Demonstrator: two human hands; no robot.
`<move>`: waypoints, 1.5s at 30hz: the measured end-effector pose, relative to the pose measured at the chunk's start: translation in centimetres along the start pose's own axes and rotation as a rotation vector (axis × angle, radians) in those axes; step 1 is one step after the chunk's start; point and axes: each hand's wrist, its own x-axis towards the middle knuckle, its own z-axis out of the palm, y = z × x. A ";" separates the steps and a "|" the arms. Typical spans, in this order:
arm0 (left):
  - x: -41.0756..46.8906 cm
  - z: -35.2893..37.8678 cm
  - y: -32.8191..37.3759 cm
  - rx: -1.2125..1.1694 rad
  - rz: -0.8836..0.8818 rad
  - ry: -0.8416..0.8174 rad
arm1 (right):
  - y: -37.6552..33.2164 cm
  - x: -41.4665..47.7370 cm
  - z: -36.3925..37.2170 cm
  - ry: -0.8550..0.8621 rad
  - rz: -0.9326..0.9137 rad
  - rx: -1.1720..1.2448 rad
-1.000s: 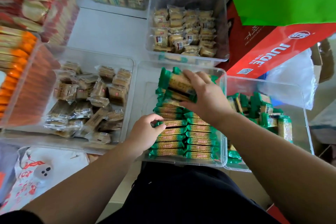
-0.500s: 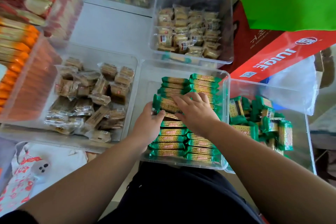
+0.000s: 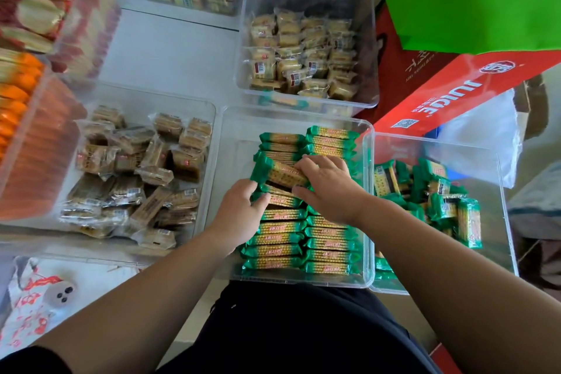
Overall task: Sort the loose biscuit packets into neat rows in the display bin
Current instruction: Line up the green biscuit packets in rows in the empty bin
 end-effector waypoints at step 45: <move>1.1 3.9 0.9 0.338 -0.071 0.133 | 18.1 -10.6 1.6 0.235 0.943 -0.001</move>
